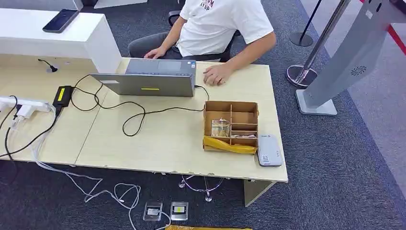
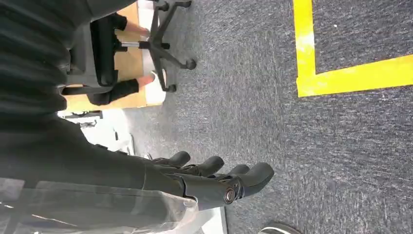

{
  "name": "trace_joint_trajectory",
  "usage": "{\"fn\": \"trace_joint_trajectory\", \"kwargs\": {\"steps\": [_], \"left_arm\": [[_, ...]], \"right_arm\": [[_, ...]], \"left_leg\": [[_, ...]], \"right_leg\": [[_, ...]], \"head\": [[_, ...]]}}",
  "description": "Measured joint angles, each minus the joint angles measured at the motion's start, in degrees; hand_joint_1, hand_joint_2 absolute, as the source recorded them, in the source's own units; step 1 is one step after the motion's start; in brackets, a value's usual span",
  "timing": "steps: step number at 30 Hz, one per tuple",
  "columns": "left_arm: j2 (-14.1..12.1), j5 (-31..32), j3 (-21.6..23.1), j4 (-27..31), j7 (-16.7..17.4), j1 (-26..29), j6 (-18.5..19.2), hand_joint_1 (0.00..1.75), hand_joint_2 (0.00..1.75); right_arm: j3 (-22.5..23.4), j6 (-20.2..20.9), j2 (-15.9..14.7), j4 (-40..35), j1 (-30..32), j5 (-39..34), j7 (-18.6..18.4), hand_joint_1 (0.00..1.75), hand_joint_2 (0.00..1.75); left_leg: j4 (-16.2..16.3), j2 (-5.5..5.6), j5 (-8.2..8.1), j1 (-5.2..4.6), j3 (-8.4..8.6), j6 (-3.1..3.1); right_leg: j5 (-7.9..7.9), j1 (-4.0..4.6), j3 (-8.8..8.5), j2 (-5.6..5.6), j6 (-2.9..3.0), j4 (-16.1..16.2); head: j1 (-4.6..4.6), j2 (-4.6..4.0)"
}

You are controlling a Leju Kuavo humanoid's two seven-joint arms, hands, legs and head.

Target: Pass the card to the sensor for recognition and then transmit it.

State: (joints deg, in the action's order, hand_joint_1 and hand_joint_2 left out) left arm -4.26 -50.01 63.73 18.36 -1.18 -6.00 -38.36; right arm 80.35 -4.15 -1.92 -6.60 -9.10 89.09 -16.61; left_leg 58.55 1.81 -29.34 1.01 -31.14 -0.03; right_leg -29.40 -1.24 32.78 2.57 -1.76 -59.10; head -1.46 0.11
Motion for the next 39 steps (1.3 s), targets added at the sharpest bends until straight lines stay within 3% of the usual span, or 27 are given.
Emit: {"fn": "trace_joint_trajectory", "kwargs": {"steps": [39], "left_arm": [[0.02, -1.03, 0.02, 0.02, 0.57, -0.01, -0.09, 0.0, 1.75]], "right_arm": [[-0.2, 0.2, 0.11, 0.0, -0.02, 0.0, -0.02, 0.0, 1.75]], "left_leg": [[0.0, 0.0, 0.0, 0.0, 0.01, 0.0]], "right_leg": [[0.0, 0.0, -0.01, 0.0, 0.0, 0.0]], "head": [[0.0, 0.0]]}}
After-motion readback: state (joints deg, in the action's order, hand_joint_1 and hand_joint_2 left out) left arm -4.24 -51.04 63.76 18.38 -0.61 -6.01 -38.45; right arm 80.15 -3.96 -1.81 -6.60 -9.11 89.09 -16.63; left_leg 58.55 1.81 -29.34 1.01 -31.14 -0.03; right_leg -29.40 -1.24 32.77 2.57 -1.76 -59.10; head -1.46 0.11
